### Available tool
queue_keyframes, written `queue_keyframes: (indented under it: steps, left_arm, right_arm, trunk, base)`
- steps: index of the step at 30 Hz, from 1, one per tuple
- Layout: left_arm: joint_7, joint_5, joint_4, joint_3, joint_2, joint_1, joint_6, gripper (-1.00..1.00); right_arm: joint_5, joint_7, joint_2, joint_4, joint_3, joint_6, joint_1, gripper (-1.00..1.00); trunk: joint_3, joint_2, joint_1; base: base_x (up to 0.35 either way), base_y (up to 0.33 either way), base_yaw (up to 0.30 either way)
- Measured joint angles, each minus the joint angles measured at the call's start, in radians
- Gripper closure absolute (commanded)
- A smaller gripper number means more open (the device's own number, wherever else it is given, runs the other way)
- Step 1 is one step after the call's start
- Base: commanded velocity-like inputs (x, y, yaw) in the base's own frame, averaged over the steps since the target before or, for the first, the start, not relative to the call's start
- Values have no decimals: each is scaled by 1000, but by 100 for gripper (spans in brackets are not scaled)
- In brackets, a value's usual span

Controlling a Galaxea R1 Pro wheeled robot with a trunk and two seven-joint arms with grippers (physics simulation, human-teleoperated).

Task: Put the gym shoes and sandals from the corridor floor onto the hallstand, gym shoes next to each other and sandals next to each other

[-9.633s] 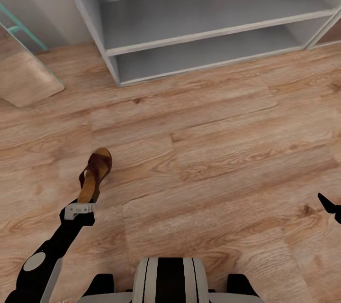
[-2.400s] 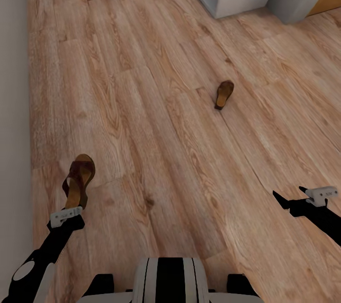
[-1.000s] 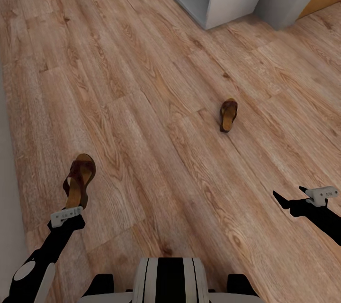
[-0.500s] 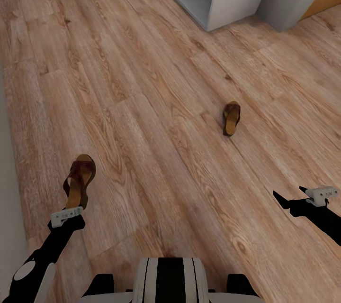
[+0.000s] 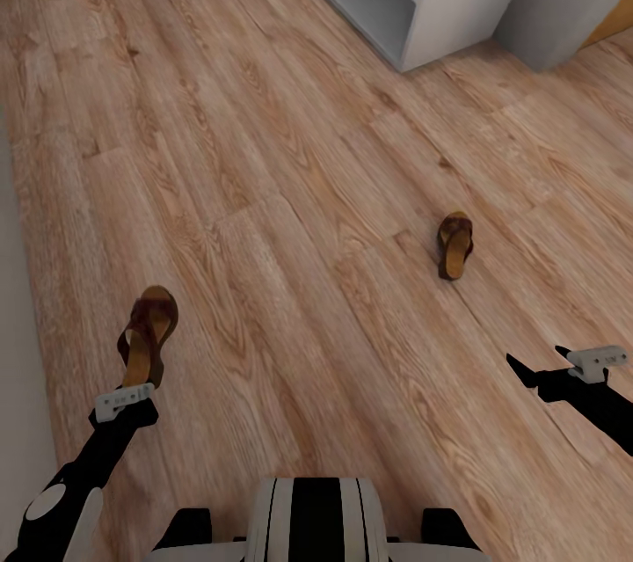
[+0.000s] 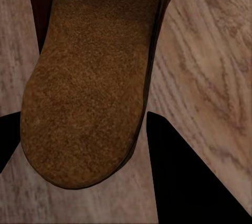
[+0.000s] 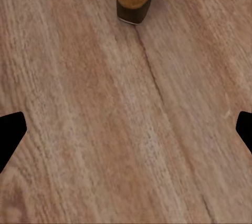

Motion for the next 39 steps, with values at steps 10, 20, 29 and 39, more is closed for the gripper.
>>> queue_keyframes:
  steps: [10, 20, 29, 39]
  left_arm:
    - [-2, 3, -1, -1, 0, 0, -6, 100]
    - [-3, 3, -6, -2, -1, 0, -5, 100]
    - [-2, 3, -11, -13, -2, 0, -2, 100]
    - [-1, 3, -15, -17, -2, 0, 0, 100]
  right_arm:
    - [-66, -15, 61, 6, -55, -5, -12, -100]
    - [-116, -297, 198, 36, 54, -23, -65, -100]
    - [-125, -376, 212, 55, 132, -59, -71, -100]
    - [-131, -385, 219, 64, 164, -147, -79, -100]
  trunk:
    - [0, 0, 0]
    - [0, 0, 0]
    - [0, 0, 0]
    - [0, 0, 0]
  base:
    - [57, 31, 0]
    - [4, 2, 0]
    - [0, 0, 0]
    - [0, 0, 0]
